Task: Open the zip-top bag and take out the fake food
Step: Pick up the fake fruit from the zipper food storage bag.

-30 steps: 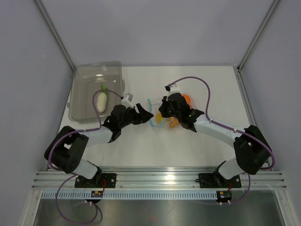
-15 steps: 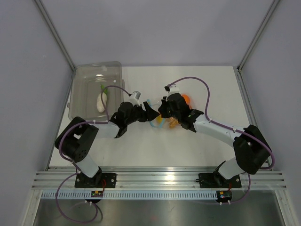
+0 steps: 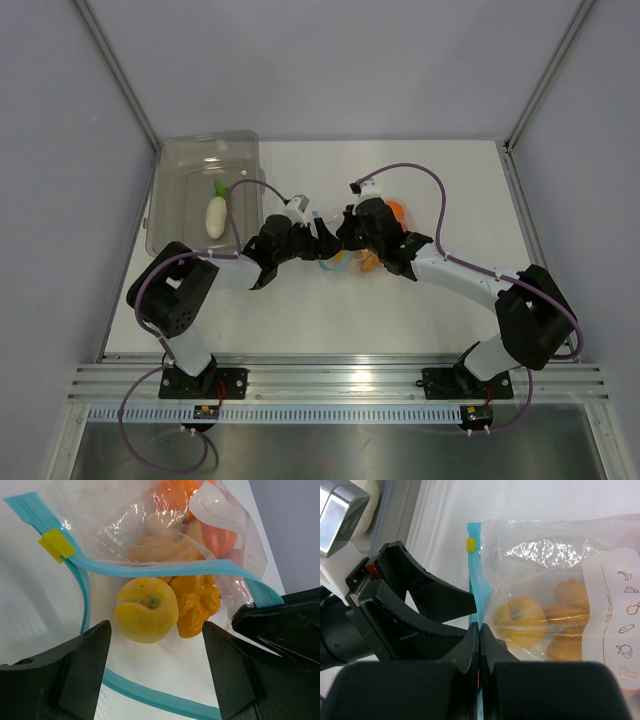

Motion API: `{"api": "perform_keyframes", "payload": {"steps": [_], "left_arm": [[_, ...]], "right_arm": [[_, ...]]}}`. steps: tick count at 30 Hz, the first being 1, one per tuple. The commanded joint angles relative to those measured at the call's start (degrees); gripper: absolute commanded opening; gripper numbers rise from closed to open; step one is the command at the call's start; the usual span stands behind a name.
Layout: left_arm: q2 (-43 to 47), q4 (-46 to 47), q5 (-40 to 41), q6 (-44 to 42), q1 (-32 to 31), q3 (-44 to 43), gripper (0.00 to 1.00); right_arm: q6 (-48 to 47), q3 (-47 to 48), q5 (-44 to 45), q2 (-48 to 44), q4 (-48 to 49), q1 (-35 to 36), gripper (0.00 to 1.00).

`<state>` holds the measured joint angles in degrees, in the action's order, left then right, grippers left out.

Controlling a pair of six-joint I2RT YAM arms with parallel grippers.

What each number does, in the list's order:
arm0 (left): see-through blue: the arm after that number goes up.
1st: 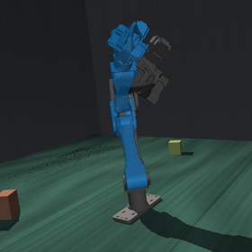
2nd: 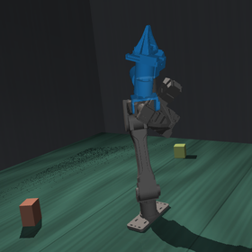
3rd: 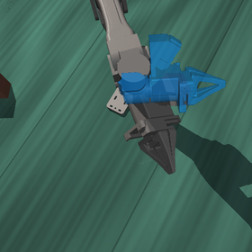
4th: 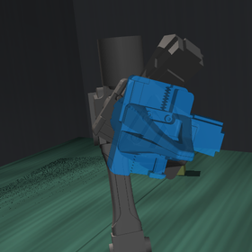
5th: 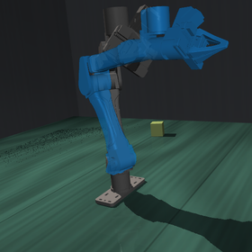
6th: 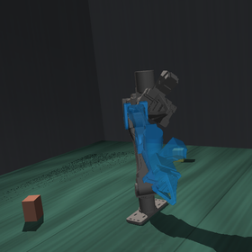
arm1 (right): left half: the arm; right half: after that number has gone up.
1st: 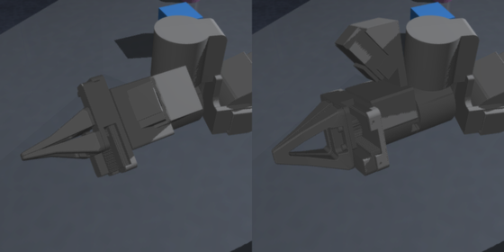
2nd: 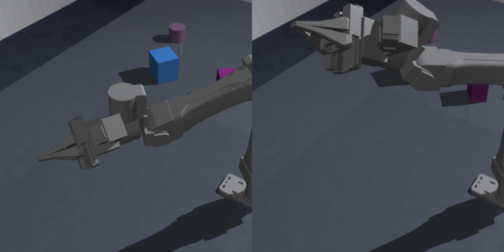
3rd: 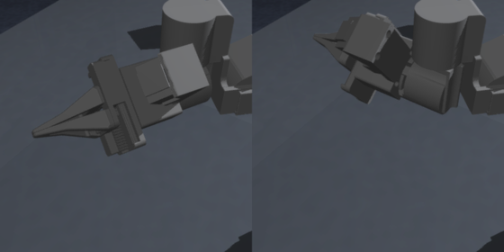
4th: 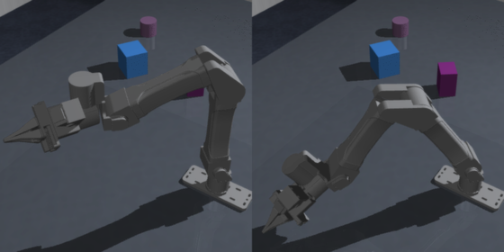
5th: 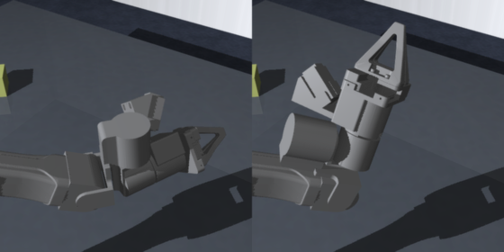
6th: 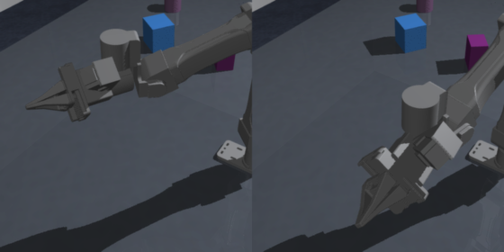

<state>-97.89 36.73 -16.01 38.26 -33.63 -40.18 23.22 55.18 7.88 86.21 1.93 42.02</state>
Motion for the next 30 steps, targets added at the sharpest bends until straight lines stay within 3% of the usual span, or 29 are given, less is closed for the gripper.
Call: {"api": "perform_keyframes", "payload": {"steps": [1, 22, 23, 27, 30], "left_arm": [[-0.7, 1.9, 0.8, -2.2, -0.6, -2.5, 0.78], [-7.9, -6.6, 4.8, -4.2, -3.4, -9.9, 0.79], [-8.0, -6.9, 4.7, -4.2, -3.4, -10.2, 0.77], [-7.8, -7.4, 4.7, -4.7, -3.4, -10.4, 0.53], [-7.1, -7.6, 4.3, -4.8, -3.4, -10.4, 0.47]], "right_arm": [[0.6, 2.1, 0.5, -0.6, 2.7, 0.8, 0.0], [0.7, 1.2, 1.1, -1.9, 3.3, 0.9, 0.0], [0.7, 1.2, 1.1, -1.9, 3.3, 0.9, 0.0], [0.6, 1.2, 2.0, -1.8, 3.2, 0.8, 0.0], [0.4, 1.3, 2.9, -1.5, 2.8, 0.9, 0.0]]}}
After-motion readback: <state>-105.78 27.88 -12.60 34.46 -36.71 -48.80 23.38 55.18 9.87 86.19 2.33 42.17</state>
